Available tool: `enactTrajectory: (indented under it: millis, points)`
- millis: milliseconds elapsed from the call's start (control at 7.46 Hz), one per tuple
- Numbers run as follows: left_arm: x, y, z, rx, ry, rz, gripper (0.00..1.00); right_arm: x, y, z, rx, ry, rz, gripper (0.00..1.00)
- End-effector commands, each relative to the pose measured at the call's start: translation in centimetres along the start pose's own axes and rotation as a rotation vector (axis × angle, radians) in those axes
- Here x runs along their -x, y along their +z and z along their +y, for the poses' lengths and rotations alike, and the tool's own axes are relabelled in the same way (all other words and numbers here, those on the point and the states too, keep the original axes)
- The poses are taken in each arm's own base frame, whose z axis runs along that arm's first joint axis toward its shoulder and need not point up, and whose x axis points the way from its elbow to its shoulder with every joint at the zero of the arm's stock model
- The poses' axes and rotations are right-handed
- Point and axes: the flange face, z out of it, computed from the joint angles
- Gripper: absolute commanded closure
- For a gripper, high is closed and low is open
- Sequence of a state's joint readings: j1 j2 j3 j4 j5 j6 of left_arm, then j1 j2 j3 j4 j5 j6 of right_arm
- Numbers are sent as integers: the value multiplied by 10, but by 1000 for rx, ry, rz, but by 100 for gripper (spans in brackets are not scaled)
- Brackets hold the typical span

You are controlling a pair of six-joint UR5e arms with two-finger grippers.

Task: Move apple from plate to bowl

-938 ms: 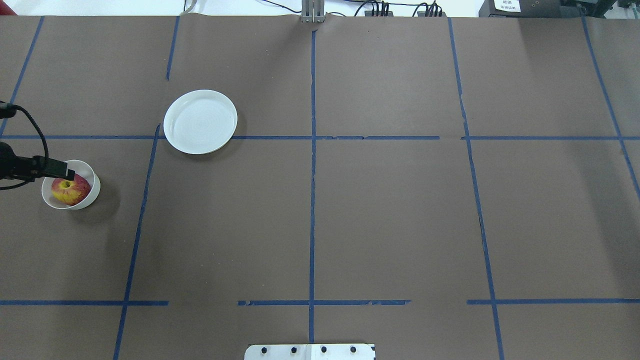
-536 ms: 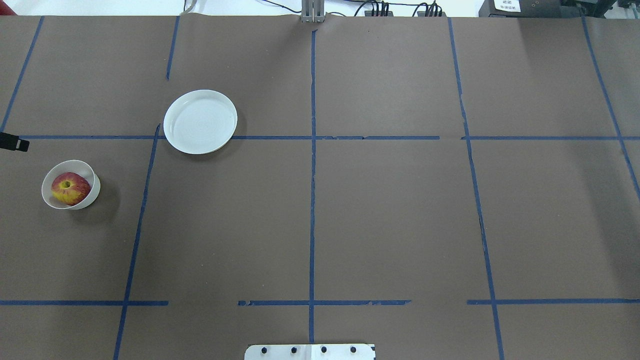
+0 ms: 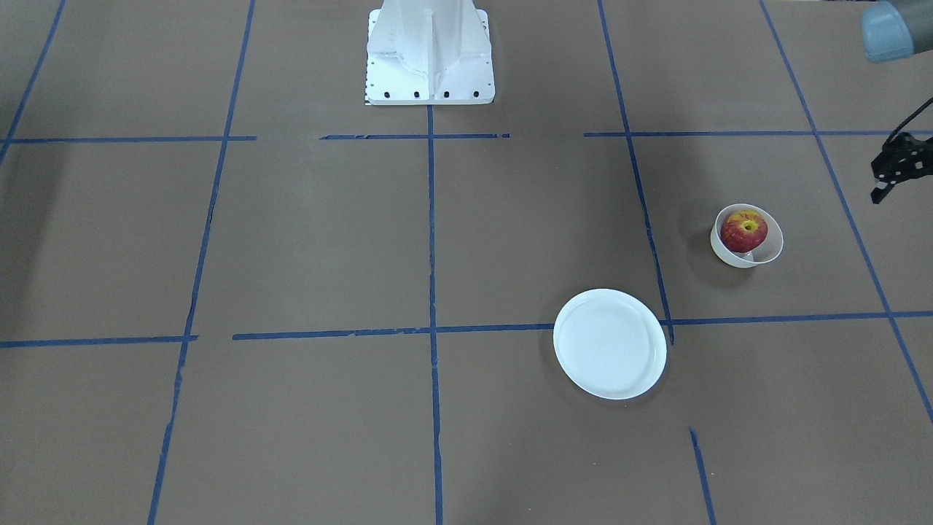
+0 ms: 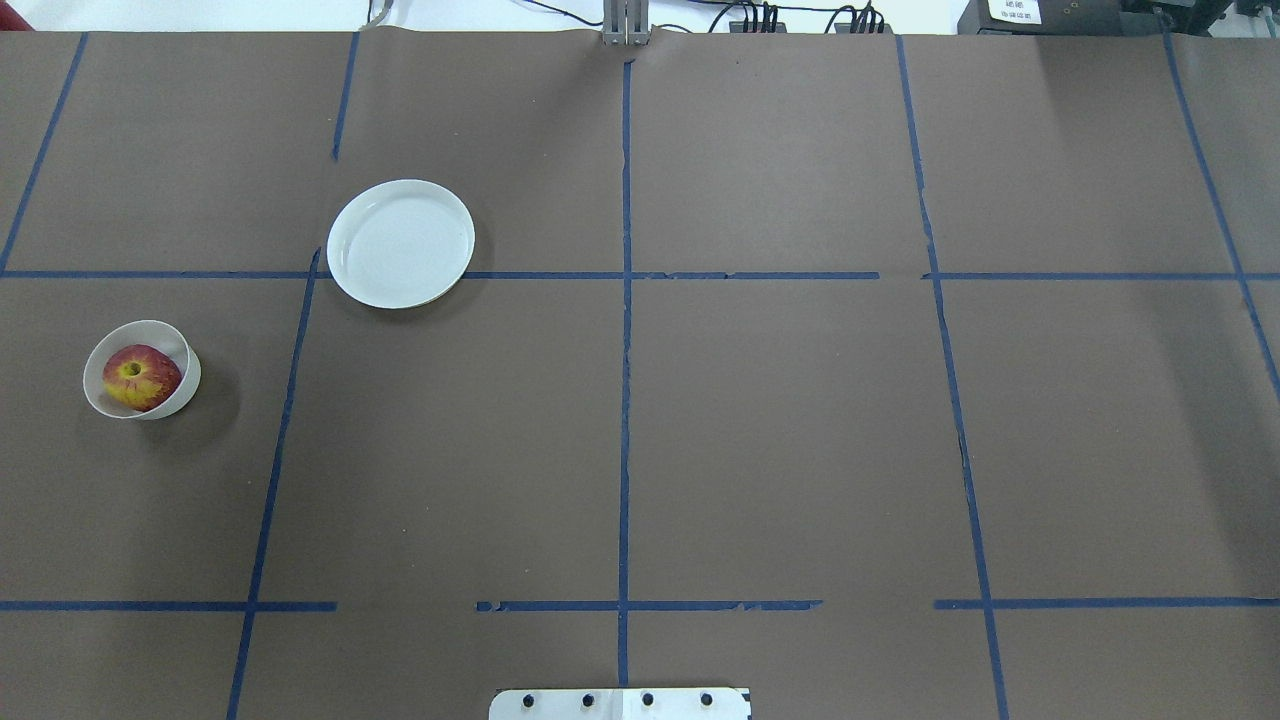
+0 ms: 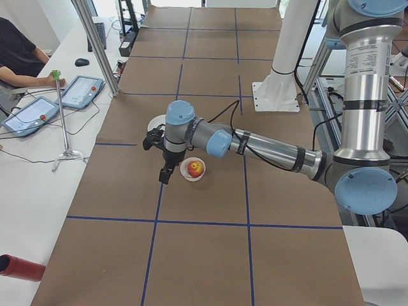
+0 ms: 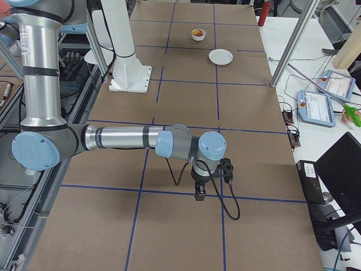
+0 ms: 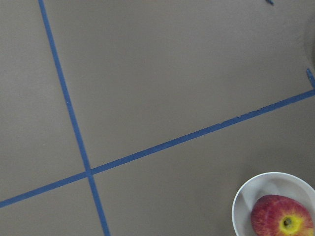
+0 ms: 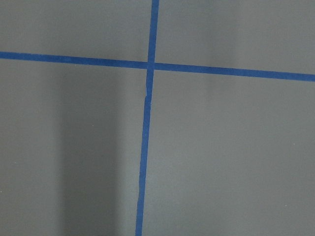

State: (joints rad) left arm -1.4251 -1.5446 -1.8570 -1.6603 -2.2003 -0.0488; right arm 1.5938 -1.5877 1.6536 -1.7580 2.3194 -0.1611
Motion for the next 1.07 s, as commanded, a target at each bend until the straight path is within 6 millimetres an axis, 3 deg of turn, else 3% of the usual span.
enactTrajectory:
  millis: [0,134,268,402,938]
  points:
    - [70,12,39,102,-169,65,0,0,0,0,0,0,0,0]
    - [89,36,82,149,-181,122,0,0,0,0,0,0,2,0]
    - [110,40,106,149,-178,125,0,0,0,0,0,0,0,0]
    - [122,35,113,138,-200,121,0,0,0,0,0,0,0,0]
    - [125,37,116,147,-219,120,0,0,0,0,0,0,0,0]
